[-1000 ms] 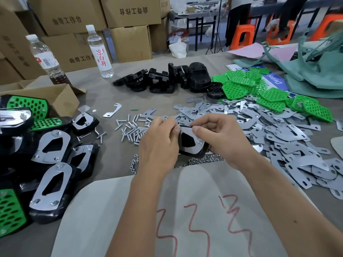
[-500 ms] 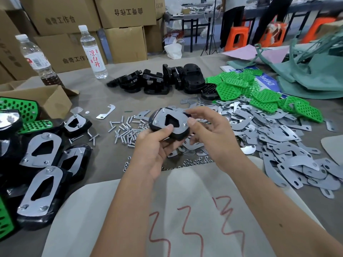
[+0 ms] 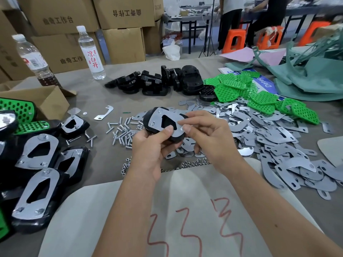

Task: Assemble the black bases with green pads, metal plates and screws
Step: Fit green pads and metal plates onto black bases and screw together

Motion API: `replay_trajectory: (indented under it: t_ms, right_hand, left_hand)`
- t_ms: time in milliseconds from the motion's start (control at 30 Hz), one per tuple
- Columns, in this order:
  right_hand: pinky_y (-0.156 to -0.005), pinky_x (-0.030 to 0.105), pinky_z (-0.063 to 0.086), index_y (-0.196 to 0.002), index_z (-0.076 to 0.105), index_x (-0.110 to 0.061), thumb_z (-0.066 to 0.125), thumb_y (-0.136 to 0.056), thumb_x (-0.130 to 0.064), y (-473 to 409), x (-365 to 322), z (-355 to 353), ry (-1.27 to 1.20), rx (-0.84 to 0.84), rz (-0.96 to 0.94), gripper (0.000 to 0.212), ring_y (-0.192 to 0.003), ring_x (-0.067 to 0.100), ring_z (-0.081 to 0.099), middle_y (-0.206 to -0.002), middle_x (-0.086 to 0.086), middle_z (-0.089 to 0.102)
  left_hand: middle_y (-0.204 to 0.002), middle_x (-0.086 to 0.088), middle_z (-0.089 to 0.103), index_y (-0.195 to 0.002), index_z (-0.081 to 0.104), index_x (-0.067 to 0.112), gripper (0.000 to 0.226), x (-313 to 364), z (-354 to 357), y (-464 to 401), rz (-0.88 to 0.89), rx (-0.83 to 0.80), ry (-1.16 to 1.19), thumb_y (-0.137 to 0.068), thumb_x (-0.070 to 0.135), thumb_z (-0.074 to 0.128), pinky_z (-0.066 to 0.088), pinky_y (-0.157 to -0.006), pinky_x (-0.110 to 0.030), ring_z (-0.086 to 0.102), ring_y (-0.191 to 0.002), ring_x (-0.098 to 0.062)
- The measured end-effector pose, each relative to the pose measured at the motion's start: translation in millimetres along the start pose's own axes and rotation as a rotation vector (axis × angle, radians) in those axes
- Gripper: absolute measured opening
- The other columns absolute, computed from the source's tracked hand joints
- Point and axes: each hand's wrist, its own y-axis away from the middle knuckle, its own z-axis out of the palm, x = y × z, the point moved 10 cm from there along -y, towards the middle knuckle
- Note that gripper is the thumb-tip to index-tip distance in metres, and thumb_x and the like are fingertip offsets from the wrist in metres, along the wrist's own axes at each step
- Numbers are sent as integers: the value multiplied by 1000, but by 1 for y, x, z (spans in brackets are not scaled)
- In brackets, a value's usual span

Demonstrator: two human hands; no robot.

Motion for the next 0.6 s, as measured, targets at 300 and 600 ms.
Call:
replay_trajectory:
  t_ms: [300,600]
  right_hand:
    - [-71,31,57,-89,82,-23,81,-88,-12,-1,2,-12,154,167,-18,11,-93,13,67,-108,-5,65]
    - [-50,26,53,-86,78,-27,75,-94,-12,3,12,-15,43,266,59,17,-87,17,68,-96,4,72]
  left_hand:
    - [-106,-19,78,-117,69,-2,29,0,5,3,96,64,-30,-90,1,76,63,-71,-33,78,-95,-31]
    - [-94,-5,80,-104,70,11,21,11,11,8,277,91,-157,-87,3,80,63,-68,-32,79,-87,-24]
